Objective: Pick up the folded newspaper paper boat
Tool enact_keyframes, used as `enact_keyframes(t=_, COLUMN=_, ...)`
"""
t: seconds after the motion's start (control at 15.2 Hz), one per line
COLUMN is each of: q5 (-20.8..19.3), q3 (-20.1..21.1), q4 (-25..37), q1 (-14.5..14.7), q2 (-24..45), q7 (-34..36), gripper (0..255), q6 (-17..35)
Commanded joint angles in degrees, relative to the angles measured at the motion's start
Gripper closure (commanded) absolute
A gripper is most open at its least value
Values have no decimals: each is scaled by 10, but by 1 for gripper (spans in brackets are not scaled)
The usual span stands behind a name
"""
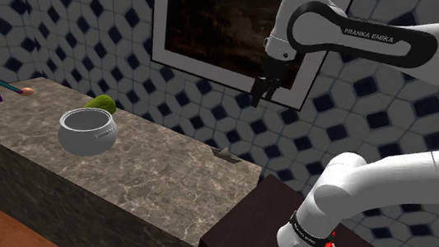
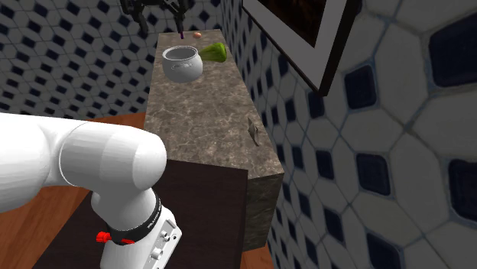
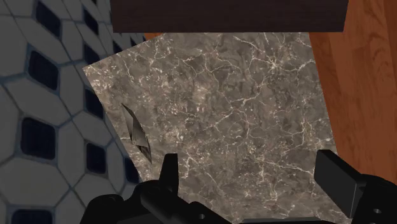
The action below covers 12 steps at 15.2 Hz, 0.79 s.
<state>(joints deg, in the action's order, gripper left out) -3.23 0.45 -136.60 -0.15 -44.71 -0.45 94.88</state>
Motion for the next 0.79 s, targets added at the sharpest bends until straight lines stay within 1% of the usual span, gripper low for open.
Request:
enact_keyframes(t=0.0, q5=0, q3=0, q4=0, q1=0, q2=0, q7=0, gripper=0, q6=0)
enact_keyframes(t=0.4, q5=-20, q3=-53, q4=-64, q1=-11, q2=44, q7=-56, gripper=0, q6=108)
enact_keyframes(t=0.73, q5=-32, q3=-97, q4=-96, q1=-19, q2=108, q7=-104, gripper=0, q6=203)
